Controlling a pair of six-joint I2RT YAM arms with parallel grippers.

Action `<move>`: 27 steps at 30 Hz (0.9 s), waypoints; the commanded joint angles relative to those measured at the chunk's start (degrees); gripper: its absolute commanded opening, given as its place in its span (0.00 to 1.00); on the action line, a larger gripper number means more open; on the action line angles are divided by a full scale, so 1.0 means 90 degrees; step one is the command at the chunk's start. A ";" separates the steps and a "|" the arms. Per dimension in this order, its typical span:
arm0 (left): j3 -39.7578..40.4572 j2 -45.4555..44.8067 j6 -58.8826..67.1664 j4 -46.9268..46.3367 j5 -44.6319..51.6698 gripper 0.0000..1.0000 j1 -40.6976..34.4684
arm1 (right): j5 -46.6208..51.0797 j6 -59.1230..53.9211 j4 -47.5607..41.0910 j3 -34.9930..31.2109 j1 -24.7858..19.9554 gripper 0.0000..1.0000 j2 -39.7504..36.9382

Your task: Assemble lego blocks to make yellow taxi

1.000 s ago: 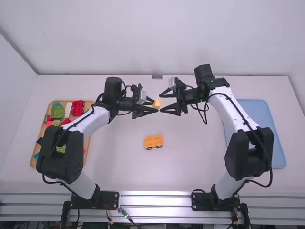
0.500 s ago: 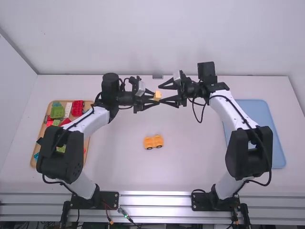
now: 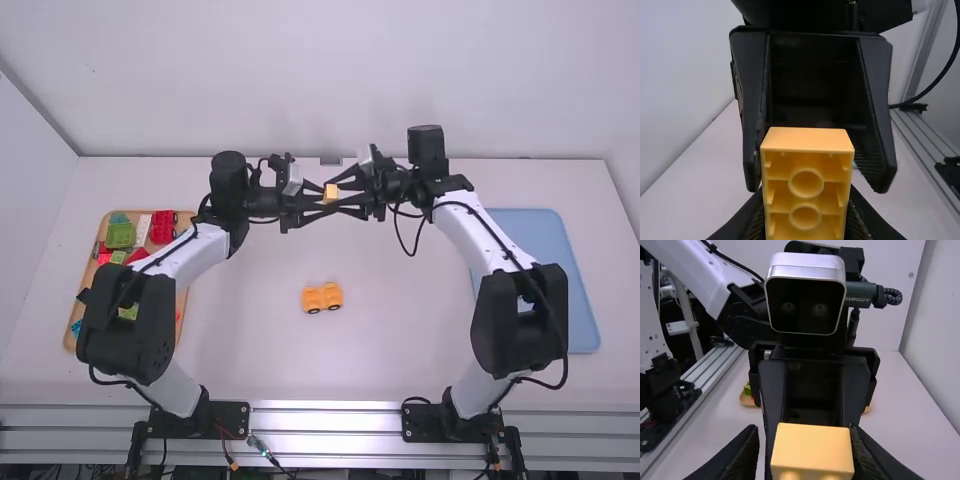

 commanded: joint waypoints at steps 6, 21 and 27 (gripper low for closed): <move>-0.0049 0.0036 -0.0063 0.0192 0.0078 0.14 -0.0073 | -0.0148 0.0138 0.0007 -0.0041 -0.0007 0.34 0.0000; -0.0049 0.0036 0.0498 -0.0797 0.0029 0.99 0.0032 | 0.3419 0.2472 0.0510 -0.0041 0.0163 0.16 -0.0056; -0.0049 0.0036 0.1183 -0.2645 -0.2011 0.99 0.0420 | 0.6154 0.1491 -0.1406 -0.0027 0.0503 0.21 -0.0605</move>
